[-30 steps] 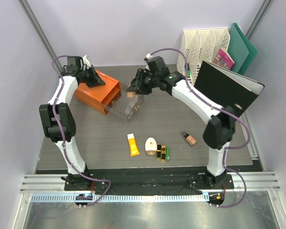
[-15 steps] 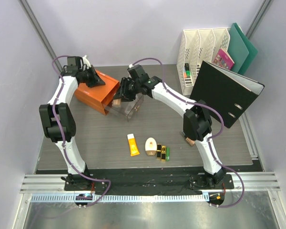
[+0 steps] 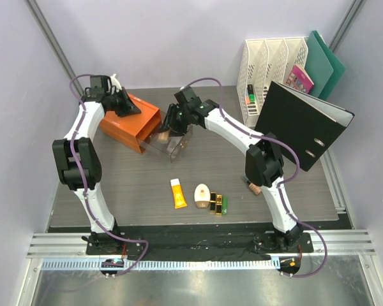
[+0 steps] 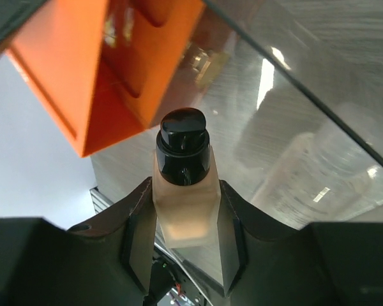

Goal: Organize the makeup

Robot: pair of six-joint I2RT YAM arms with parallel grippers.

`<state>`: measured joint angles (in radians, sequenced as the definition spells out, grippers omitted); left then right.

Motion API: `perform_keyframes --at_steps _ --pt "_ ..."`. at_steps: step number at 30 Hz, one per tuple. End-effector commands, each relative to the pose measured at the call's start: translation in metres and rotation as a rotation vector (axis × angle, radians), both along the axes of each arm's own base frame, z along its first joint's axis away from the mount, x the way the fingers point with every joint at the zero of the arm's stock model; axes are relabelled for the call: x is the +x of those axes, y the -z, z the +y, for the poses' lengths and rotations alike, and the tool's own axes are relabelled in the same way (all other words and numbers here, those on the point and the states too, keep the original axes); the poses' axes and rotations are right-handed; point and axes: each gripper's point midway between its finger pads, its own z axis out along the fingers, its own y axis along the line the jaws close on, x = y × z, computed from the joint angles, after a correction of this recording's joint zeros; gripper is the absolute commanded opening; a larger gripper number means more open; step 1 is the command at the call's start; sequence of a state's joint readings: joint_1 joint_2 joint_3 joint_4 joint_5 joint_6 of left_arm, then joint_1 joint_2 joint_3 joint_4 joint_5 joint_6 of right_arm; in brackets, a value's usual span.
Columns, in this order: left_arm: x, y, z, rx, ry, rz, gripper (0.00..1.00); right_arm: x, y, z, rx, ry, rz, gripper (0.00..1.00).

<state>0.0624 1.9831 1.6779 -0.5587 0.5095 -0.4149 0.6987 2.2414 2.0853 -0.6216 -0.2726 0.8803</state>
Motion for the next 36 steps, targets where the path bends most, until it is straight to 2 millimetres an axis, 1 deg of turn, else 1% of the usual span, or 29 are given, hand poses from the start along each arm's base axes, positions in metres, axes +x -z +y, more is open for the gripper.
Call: perform_keyframes --at_steps 1,3,4,5,7,8,12,13,15,16,17,18,19,20,21,22,23,24,26,27,29,30,32,33,34,35,36 --pt "-0.116 0.134 0.033 0.188 -0.010 0.611 0.00 0.003 -0.018 -0.006 -0.002 0.045 0.009 0.47" --pt "-0.116 0.133 0.033 0.189 -0.008 0.610 0.00 0.003 -0.021 -0.009 -0.010 0.056 0.005 0.52" --pt "-0.116 0.134 0.033 0.188 -0.010 0.611 0.00 0.004 -0.022 -0.012 -0.015 0.066 0.000 0.64" --pt "-0.116 0.133 0.033 0.185 -0.009 0.610 0.00 0.004 -0.024 -0.013 -0.016 0.067 -0.007 0.66" --pt "-0.117 0.134 0.032 0.182 -0.007 0.615 0.00 0.007 -0.034 -0.016 -0.012 0.078 -0.029 0.70" --pt "-0.117 0.134 0.032 0.182 -0.007 0.615 0.00 0.007 -0.036 -0.017 -0.011 0.081 -0.035 0.70" --pt "-0.115 0.133 0.032 0.185 -0.007 0.610 0.00 0.010 -0.063 -0.026 -0.009 0.098 -0.109 0.70" --pt "-0.114 0.132 0.033 0.183 -0.006 0.608 0.00 0.012 -0.080 -0.034 -0.003 0.118 -0.146 0.70" --pt "-0.113 0.131 0.032 0.184 -0.004 0.607 0.00 0.010 -0.093 -0.045 -0.018 0.123 -0.192 0.70" --pt "-0.113 0.130 0.033 0.188 -0.002 0.606 0.00 0.009 -0.117 -0.058 -0.015 0.150 -0.248 0.70" --pt "-0.112 0.130 0.033 0.187 0.000 0.605 0.00 0.007 -0.127 -0.067 -0.022 0.161 -0.278 0.70" --pt "-0.111 0.129 0.033 0.189 0.001 0.604 0.00 0.002 -0.123 -0.077 -0.065 0.148 -0.301 0.70" --pt "-0.112 0.128 0.033 0.189 -0.001 0.605 0.00 0.000 -0.129 -0.086 -0.084 0.152 -0.328 0.70" --pt "-0.111 0.127 0.033 0.190 0.000 0.600 0.00 -0.006 -0.149 -0.108 -0.117 0.193 -0.388 0.70" --pt "-0.110 0.127 0.033 0.190 0.000 0.600 0.00 -0.013 -0.135 -0.120 -0.176 0.185 -0.383 0.70" --pt "-0.110 0.126 0.034 0.192 0.001 0.598 0.00 -0.018 -0.134 -0.133 -0.231 0.165 -0.419 0.71" --pt "-0.110 0.127 0.033 0.190 0.001 0.598 0.00 -0.027 -0.142 -0.153 -0.277 0.181 -0.453 0.73" --pt "-0.111 0.128 0.034 0.190 0.000 0.601 0.00 -0.036 -0.115 -0.168 -0.352 0.164 -0.424 0.73" --pt "-0.111 0.131 0.032 0.184 0.003 0.607 0.00 -0.051 -0.093 -0.192 -0.457 0.104 -0.431 0.74" --pt "-0.112 0.132 0.032 0.180 0.005 0.613 0.00 -0.065 -0.075 -0.215 -0.531 0.110 -0.423 0.74" --pt "-0.114 0.134 0.031 0.176 0.007 0.617 0.00 -0.080 -0.058 -0.238 -0.607 0.096 -0.415 0.75" --pt "-0.116 0.136 0.030 0.170 0.007 0.623 0.00 -0.093 -0.041 -0.259 -0.656 0.112 -0.383 0.75" --pt "-0.116 0.136 0.031 0.172 0.005 0.618 0.00 -0.112 -0.021 -0.279 -0.691 0.138 -0.305 0.76" --pt "-0.119 0.137 0.030 0.172 0.009 0.623 0.00 -0.124 -0.004 -0.293 -0.728 0.148 -0.256 0.76" --pt "-0.120 0.139 0.030 0.175 0.009 0.626 0.00 -0.135 0.008 -0.303 -0.763 0.148 -0.212 0.76" --pt "-0.120 0.139 0.031 0.179 0.010 0.627 0.00 -0.148 0.028 -0.313 -0.797 0.157 -0.152 0.75" --pt "-0.120 0.141 0.032 0.183 0.012 0.631 0.00 -0.154 0.037 -0.318 -0.815 0.150 -0.127 0.76"
